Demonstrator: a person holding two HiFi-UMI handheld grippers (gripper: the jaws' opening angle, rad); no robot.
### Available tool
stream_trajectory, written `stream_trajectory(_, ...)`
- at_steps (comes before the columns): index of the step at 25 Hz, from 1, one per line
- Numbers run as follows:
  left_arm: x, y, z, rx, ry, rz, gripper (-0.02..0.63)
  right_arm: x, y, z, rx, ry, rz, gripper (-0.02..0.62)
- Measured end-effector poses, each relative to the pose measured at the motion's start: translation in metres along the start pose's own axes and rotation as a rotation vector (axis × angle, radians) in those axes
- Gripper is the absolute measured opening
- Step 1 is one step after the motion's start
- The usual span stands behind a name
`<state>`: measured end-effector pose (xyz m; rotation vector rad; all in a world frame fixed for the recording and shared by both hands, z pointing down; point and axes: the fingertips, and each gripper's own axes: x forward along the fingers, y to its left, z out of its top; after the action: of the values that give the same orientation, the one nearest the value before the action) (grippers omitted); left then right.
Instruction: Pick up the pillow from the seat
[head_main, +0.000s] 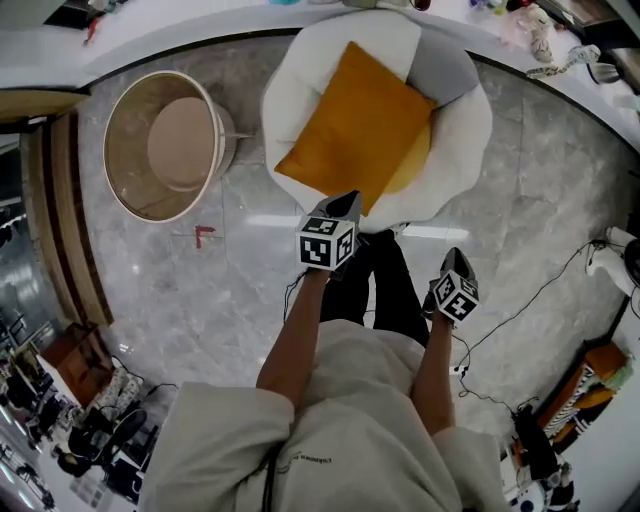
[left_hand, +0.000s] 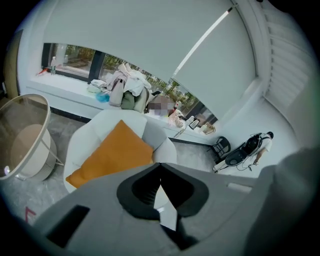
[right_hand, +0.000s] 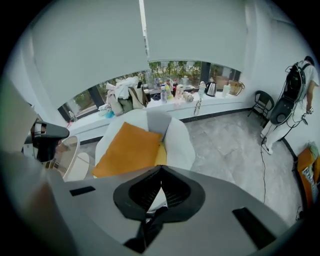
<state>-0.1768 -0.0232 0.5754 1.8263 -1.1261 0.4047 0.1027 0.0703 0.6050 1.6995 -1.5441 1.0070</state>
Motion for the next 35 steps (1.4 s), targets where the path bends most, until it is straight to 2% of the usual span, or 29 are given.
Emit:
stream_trajectory(6, 0.022, -0.006, -0.008, 0.042, 0.057, 0.035, 0.009, 0.036, -0.006, 0.001, 0.055, 0.002, 0.050, 0.006)
stream_trajectory(9, 0.039, -0.002, -0.016, 0.025, 0.058, 0.047, 0.009, 0.054, -0.002, -0.012, 0.046, 0.034, 0.083, 0.006)
stream_trajectory(12, 0.066, -0.009, -0.025, -0.019, 0.033, 0.039, 0.009, 0.070, -0.017, -0.020, 0.063, 0.083, 0.091, 0.006)
stream_trajectory(15, 0.104, -0.013, -0.034, 0.012, 0.061, 0.039, 0.009, 0.094, -0.024, -0.017, 0.056, 0.096, 0.123, 0.006)
stream_trajectory(21, 0.155, -0.003, -0.040, 0.071, 0.105, 0.056, 0.009, 0.148, -0.035, -0.010, -0.061, 0.110, 0.214, 0.006)
stream_trajectory(26, 0.182, 0.020, -0.039, 0.088, 0.105, 0.072, 0.009, 0.187, -0.041, 0.003, -0.220, 0.103, 0.276, 0.006)
stream_trajectory(29, 0.191, 0.036, -0.041, 0.095, 0.102, 0.069, 0.009, 0.206, -0.034, 0.013, -0.260, 0.081, 0.290, 0.006)
stream_trajectory(32, 0.199, 0.051, -0.051, 0.106, 0.119, 0.055, 0.009, 0.228, -0.014, 0.018, -0.222, 0.065, 0.339, 0.006)
stream_trajectory(35, 0.206, 0.068, -0.068, 0.132, 0.162, 0.033, 0.009, 0.251, 0.020, 0.004, -0.085, 0.086, 0.449, 0.006)
